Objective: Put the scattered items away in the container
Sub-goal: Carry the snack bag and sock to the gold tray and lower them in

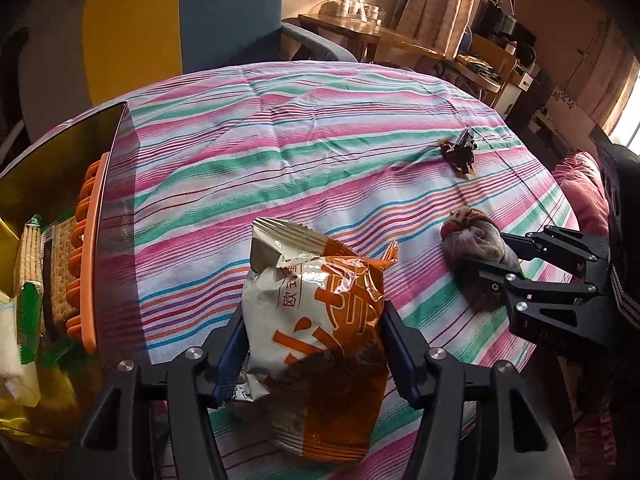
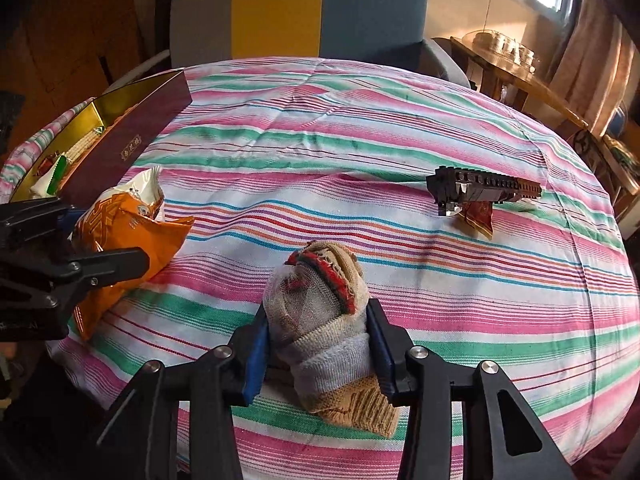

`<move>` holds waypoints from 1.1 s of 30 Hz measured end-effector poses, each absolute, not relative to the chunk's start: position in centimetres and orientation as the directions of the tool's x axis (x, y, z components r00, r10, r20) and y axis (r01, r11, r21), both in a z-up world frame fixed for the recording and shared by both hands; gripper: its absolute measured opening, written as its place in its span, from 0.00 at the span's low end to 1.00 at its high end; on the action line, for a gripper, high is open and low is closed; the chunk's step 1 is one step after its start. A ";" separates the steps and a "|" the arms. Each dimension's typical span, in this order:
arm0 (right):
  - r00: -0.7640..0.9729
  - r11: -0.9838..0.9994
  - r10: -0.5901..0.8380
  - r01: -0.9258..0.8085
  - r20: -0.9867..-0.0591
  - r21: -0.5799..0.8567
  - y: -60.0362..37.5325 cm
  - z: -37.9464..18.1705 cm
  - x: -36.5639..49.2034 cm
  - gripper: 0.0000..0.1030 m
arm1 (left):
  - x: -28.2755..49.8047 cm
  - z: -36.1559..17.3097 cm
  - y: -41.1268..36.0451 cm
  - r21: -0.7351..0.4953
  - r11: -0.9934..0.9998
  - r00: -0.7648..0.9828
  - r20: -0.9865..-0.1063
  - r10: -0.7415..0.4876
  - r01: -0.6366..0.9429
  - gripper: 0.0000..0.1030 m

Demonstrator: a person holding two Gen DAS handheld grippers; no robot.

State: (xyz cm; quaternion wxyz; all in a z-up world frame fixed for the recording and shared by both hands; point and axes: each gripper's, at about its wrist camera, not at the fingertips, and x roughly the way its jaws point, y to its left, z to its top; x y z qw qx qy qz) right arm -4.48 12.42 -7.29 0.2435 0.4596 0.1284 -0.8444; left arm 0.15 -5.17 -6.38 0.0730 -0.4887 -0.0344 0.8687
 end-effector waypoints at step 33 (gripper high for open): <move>-0.486 -0.784 -0.507 0.603 -0.712 0.147 3.4 -0.3 -1.2 0.34 | 7.1 0.9 -15.3 -0.183 -0.967 -0.701 -0.713 0.005 0.178 0.60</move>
